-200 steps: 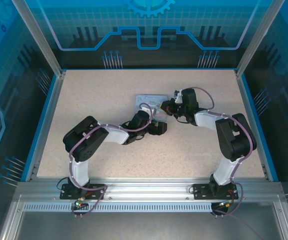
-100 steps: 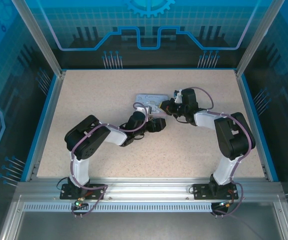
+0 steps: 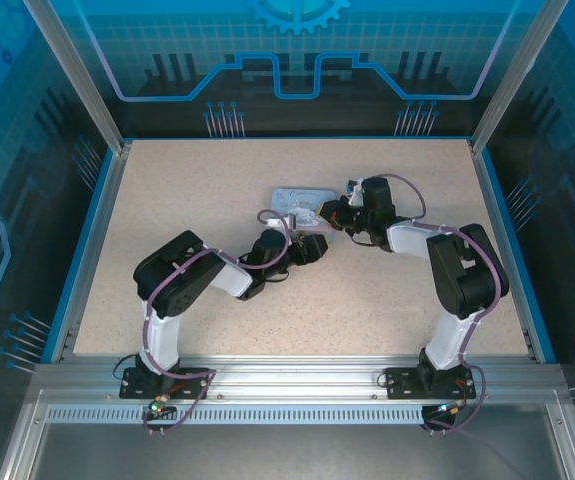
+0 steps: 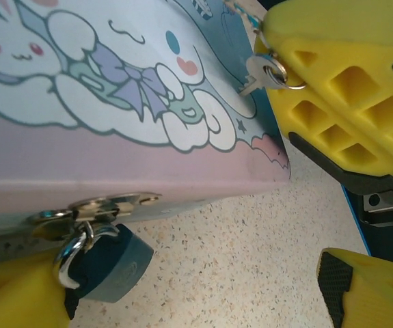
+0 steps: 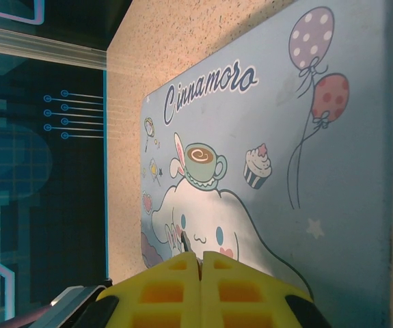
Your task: Unlock the padlock with the key
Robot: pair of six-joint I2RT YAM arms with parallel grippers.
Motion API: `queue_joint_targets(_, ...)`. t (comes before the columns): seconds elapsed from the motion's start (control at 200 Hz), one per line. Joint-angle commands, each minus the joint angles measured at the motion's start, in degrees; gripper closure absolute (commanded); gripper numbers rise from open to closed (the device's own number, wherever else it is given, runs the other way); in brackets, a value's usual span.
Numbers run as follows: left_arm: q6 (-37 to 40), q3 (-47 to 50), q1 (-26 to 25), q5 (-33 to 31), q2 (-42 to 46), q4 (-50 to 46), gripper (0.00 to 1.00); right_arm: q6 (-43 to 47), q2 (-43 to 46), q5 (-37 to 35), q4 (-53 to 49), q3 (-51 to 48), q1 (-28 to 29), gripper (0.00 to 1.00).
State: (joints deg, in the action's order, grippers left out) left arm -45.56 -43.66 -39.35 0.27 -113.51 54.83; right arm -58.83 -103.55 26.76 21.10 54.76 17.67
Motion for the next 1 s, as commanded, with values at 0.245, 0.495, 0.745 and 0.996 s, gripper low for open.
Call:
queue_joint_targets(0.245, -3.9, 1.6, -1.1, -3.1, -2.3, 3.4, 0.2, -0.8, -2.1, 0.8, -0.8, -0.7, -0.3, 1.0)
queue_joint_targets(0.495, -6.1, 1.1, -1.0, -8.3, -2.6, -0.6, 0.29, -0.9, -2.5, 1.3, -0.9, -0.3, -0.3, 1.0)
queue_joint_targets(0.745, -5.6, -1.3, -1.1, -9.8, -3.0, -6.9, 0.37, -1.6, -3.1, 1.7, -0.1, -0.5, -0.3, 1.0)
queue_joint_targets(0.996, -5.3, -1.8, -1.3, -10.4, -3.0, -9.3, 0.45, -1.7, -3.4, 1.8, 0.1, -0.4, -0.4, 1.0)
